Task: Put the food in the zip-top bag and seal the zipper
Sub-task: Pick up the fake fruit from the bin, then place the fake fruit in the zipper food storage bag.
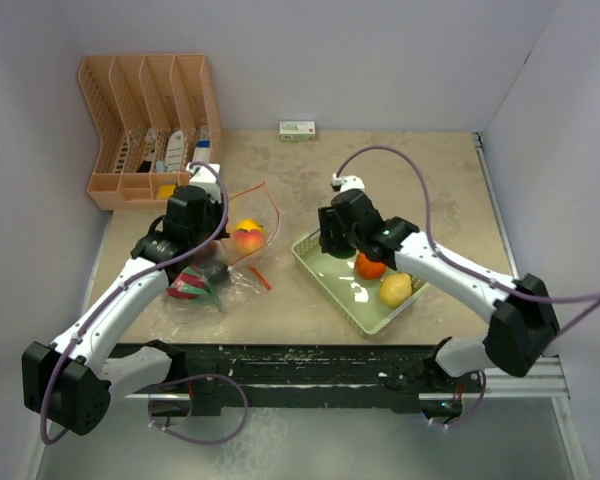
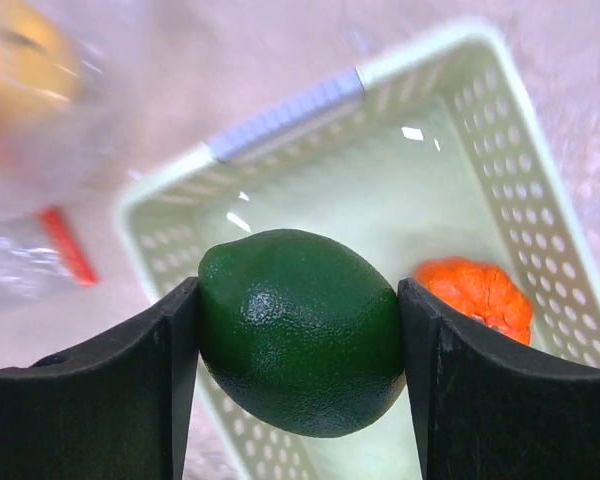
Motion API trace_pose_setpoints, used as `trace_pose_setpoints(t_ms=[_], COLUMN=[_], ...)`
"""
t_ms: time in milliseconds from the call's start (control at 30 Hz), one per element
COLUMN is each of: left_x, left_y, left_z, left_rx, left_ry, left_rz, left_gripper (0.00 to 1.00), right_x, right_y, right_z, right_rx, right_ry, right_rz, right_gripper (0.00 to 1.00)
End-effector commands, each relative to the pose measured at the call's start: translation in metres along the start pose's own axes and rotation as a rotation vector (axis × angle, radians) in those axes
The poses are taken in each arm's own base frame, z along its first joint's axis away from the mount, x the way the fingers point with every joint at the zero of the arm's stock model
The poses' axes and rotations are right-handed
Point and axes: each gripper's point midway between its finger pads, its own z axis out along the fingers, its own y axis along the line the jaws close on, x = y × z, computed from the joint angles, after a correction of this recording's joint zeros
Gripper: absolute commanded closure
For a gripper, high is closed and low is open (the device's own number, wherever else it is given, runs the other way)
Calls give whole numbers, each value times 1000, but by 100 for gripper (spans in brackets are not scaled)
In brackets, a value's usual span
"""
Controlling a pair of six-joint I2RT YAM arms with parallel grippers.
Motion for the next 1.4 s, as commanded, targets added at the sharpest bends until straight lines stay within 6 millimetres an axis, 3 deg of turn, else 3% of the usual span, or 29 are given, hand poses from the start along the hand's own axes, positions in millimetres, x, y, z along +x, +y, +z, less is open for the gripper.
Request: trace_pose_setpoints(t_ms=[0,167,300,400,533,633,733,833,900,1033,1100,1267,1367], left_x=[-14,-13,-13,-13,-15,-15,-17,-17,-18,-18,-19,-16,-16], left_y=[-4,-6,-6,-7,-8,-9,-10,-10,-11,-10,-10,-10,-10], left_z=[-1,2,3,3,4,4,3,2,1,1,2,5,6], left_rx=[23,27,29,32,37,43,49,51,52,49,50,48,47], left_ry=[-59,-53,-50,-49,-51,-50,-55,-55,-58,-58,-59,-48,-47], left_rz=[-22,-23,-24,-21,-21,-20,-22,-22,-21,-19,-20,-18,-15], left_gripper=[100,100,100,100,100,100,100,100,100,100,100,100,100], right_x=[-76,-118,-145,-157,-155,-148,-145,-148,-151,-160,-164,-168,-152], right_y=[35,115,162,185,203,202,188,177,169,164,163,155,123], right_z=[-62,-125,-151,-145,-111,-77,-48,-36,-34,-46,-59,-99,-106], right_rx=[-226,-596,-801,-862,-829,-724,-592,-503,-459,-449,-465,-509,-408], right_ry=[-231,-366,-424,-431,-374,-335,-327,-342,-357,-394,-416,-461,-435], right_rz=[24,-11,-7,3,-8,-2,23,31,30,13,6,1,43], right_gripper=[95,95,95,95,91,86,75,68,57,15,3,1,1])
